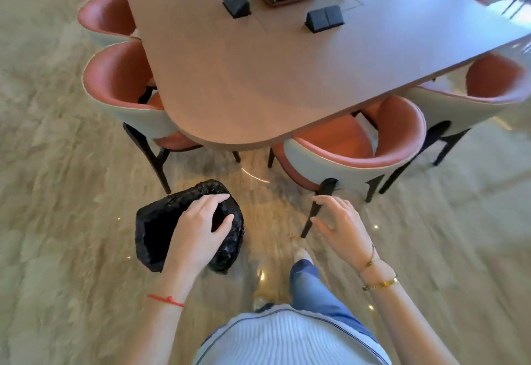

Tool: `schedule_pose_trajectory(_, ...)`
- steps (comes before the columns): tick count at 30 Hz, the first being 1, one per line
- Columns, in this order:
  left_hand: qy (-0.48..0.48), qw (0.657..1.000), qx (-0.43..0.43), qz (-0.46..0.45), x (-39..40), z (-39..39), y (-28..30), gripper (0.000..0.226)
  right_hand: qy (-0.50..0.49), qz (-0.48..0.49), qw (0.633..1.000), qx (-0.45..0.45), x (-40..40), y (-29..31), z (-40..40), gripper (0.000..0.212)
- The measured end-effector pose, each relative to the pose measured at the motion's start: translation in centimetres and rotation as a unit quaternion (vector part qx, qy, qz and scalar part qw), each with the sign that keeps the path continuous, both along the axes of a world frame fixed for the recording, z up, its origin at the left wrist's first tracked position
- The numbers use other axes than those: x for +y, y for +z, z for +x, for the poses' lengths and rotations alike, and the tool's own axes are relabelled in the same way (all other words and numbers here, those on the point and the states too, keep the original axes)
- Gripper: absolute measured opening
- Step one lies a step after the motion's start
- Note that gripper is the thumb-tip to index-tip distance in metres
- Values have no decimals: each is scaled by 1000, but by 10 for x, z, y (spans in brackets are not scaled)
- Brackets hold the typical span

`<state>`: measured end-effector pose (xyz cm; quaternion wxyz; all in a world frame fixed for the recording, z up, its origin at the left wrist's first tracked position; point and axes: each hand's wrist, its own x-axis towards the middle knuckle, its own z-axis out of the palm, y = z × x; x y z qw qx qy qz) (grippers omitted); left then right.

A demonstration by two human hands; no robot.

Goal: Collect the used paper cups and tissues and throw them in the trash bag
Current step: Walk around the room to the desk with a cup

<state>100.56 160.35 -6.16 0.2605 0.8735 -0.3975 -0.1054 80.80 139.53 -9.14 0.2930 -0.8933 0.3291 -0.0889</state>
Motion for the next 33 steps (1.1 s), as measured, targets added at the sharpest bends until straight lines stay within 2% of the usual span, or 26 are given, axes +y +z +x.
schedule_pose_trajectory(6, -136, 991, -8, 2, -87, -45, 7, 38, -98, 5, 995, -12, -31, 3, -76, 39)
schedule_pose_trajectory(12, -230, 973, -3, -11, -202, -108, 12, 39, -196, 4, 980, -25, -90, 6, -164, 37)
schedule_pose_trajectory(22, -332, 942, 19, -51, -389, -247, 23, 37, -307, -7, 951, -20, -214, 24, -318, 36)
schedule_pose_trajectory(33, -428, 903, 22, -35, -561, -339, 16, 38, -410, -7, 912, -25, -337, 20, -410, 36)
